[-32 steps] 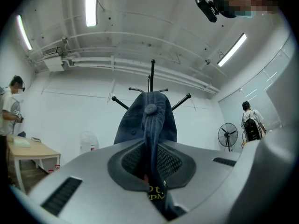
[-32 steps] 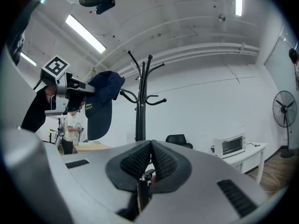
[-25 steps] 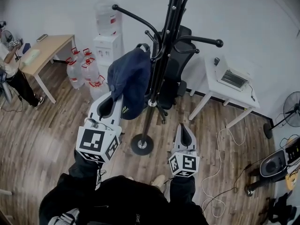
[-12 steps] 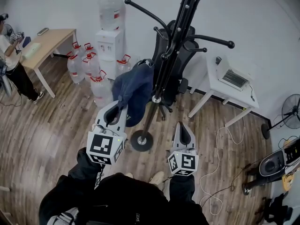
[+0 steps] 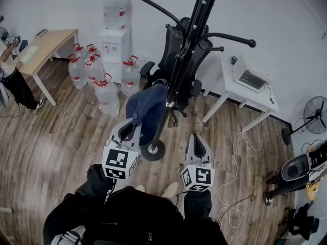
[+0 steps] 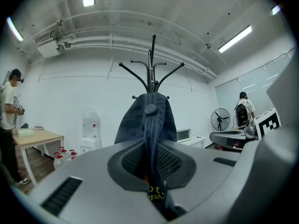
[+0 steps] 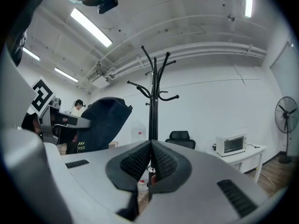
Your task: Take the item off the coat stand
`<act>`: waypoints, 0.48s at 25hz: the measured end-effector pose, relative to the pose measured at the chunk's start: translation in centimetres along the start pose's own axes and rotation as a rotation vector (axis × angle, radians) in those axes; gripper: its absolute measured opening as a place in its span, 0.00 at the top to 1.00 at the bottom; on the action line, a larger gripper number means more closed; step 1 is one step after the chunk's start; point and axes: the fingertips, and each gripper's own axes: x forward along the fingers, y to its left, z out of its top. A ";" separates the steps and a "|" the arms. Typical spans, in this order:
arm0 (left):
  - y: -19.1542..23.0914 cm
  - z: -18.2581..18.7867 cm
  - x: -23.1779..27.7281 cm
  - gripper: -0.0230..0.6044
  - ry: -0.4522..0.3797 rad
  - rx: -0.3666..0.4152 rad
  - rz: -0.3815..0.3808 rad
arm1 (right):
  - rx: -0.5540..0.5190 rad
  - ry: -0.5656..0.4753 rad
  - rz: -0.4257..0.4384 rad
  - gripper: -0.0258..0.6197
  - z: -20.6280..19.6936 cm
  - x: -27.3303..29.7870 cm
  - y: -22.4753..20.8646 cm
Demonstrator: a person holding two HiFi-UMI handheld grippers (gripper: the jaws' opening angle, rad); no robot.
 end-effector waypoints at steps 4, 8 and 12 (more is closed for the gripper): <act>-0.4 -1.4 -0.1 0.91 0.025 -0.002 -0.016 | 0.000 0.014 -0.017 0.93 -0.4 -0.8 -0.1; -0.6 -3.0 0.2 0.91 0.051 -0.013 -0.026 | 0.000 0.031 -0.032 0.93 -1.1 -1.1 -0.3; -1.2 -5.1 0.1 0.91 0.091 -0.014 -0.039 | 0.001 0.051 -0.041 0.93 -2.1 -1.5 -0.4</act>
